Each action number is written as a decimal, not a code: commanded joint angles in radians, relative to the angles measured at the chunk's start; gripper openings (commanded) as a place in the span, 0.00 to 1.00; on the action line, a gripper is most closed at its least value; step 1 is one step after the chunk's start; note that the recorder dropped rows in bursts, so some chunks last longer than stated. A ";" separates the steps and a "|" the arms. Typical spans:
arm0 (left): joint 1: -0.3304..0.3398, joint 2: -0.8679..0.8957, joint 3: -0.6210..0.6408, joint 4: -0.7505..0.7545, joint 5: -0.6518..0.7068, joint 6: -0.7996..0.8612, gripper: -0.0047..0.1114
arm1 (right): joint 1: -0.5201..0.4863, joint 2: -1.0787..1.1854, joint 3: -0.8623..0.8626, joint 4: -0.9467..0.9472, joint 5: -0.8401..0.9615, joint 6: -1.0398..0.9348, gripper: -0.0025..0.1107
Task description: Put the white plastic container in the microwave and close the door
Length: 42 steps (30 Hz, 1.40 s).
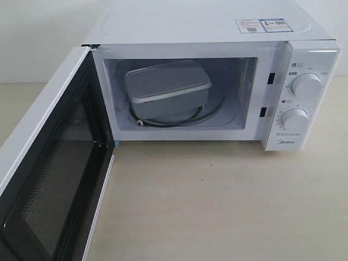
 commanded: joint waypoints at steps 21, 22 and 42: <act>0.002 -0.004 0.004 0.000 -0.016 -0.008 0.08 | -0.143 -0.005 -0.001 -0.008 -0.003 -0.040 0.02; 0.002 -0.004 0.004 0.000 -0.016 -0.008 0.08 | -0.143 -0.005 -0.001 -0.008 -0.003 -0.040 0.02; 0.002 -0.004 0.004 0.000 -0.016 -0.008 0.08 | -0.142 -0.005 -0.001 -0.004 -0.003 -0.040 0.02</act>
